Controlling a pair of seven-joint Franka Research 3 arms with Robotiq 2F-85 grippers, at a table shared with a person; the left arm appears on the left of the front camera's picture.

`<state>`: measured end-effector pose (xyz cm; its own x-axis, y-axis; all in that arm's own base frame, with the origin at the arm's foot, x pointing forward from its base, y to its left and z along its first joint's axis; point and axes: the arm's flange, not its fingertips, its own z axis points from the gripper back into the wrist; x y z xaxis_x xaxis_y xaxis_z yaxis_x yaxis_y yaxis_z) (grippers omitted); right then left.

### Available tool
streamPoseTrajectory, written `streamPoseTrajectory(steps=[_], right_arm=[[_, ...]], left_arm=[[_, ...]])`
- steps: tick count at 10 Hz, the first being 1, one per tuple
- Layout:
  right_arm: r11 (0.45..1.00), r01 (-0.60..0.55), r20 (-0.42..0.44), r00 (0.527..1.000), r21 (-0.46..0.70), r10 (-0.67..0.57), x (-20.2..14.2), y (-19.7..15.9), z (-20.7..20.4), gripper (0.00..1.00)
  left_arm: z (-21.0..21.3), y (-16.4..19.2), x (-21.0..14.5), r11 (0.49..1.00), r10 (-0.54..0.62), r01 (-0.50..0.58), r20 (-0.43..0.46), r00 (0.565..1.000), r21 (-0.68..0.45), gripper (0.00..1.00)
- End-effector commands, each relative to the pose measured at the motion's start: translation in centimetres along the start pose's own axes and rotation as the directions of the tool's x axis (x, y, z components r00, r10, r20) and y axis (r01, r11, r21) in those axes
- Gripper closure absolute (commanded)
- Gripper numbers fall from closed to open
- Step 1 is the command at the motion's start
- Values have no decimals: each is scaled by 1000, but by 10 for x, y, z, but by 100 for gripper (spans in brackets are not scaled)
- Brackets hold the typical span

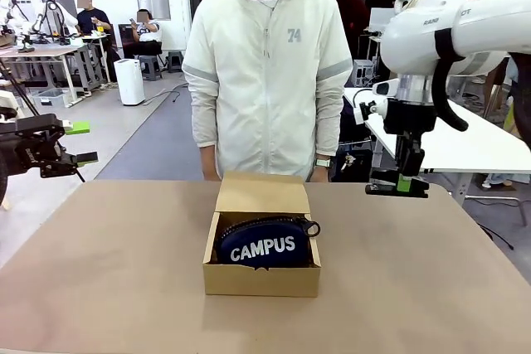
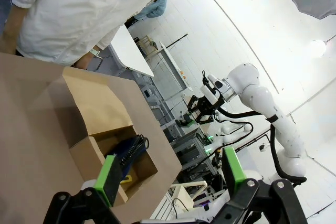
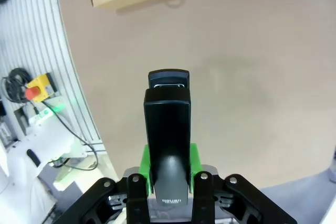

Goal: Pack the items into the box.
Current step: Pick up the item indicated by the person and place it inside the Mailer Box.

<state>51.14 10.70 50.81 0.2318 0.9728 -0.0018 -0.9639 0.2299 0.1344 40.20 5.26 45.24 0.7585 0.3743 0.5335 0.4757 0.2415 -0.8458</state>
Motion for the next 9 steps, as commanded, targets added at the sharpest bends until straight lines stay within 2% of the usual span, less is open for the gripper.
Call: streamPoseTrajectory(steps=[1,3,5,7,9], right_arm=[[989,-123,-34,992,-80,121,62,29,-6,100],[981,-168,-73,984,-92,162,118,70,-14,100],[960,-240,-74,970,-142,231,174,104,-36,100],[964,-139,-108,987,-225,117,217,112,-68,100],[951,-211,-82,977,-228,197,239,106,-104,100]], left_arm=[[4,-1,-1,1000,-14,13,-10,1000,-10,0],[4,-1,-1,1000,-14,13,-10,1000,-10,0],[4,-1,-1,1000,-14,13,-10,1000,-10,0],[4,-1,-1,1000,-14,13,-10,1000,-10,0],[4,-1,-1,1000,-14,13,-10,1000,-10,0]])
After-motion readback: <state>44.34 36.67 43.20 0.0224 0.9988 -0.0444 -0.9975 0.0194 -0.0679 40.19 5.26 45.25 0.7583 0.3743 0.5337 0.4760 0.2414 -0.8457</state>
